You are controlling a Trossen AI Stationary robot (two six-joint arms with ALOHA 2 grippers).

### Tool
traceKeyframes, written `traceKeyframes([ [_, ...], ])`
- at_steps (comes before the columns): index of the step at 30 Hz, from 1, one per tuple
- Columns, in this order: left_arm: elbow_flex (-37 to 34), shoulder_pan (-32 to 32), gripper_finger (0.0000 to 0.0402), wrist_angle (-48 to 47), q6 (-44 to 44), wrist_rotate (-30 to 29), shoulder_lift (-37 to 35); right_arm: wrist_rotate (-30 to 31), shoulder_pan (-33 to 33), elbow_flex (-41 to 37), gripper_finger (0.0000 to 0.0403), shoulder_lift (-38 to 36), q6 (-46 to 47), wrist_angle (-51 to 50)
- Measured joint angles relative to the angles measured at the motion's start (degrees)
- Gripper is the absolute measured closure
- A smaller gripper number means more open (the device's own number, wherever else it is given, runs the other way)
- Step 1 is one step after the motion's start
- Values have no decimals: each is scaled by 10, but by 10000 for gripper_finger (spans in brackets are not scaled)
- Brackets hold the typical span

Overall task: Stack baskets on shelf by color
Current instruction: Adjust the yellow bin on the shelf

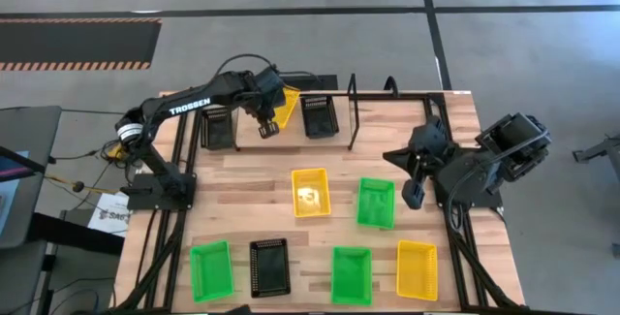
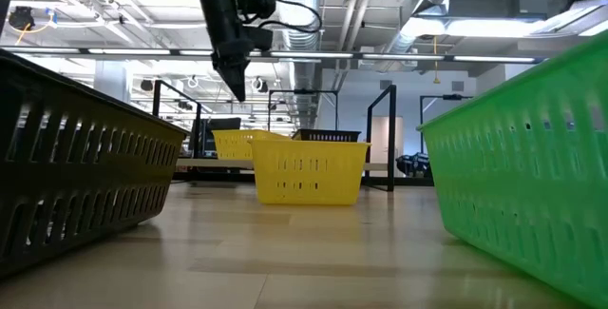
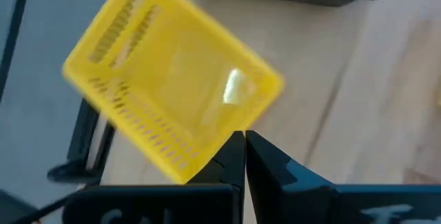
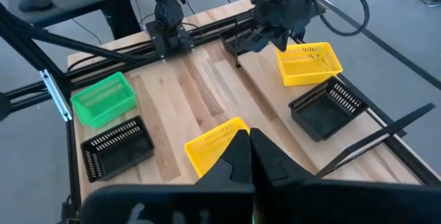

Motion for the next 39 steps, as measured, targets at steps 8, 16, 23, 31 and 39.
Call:
traceKeyframes([
  [8,0,21,401,-2,47,-1,0,2,-15,0,402,0,-9,0],
  [16,0,24,401,-7,14,20,0,7,-15,0,402,0,-11,0],
  [23,-29,22,381,6,96,51,-1,15,-15,0,402,0,-13,0],
  [31,-88,19,307,54,171,8,-1,15,-15,0,402,0,-11,1],
  [39,-91,16,287,77,253,9,-1,15,-15,0,402,0,-11,16],
])
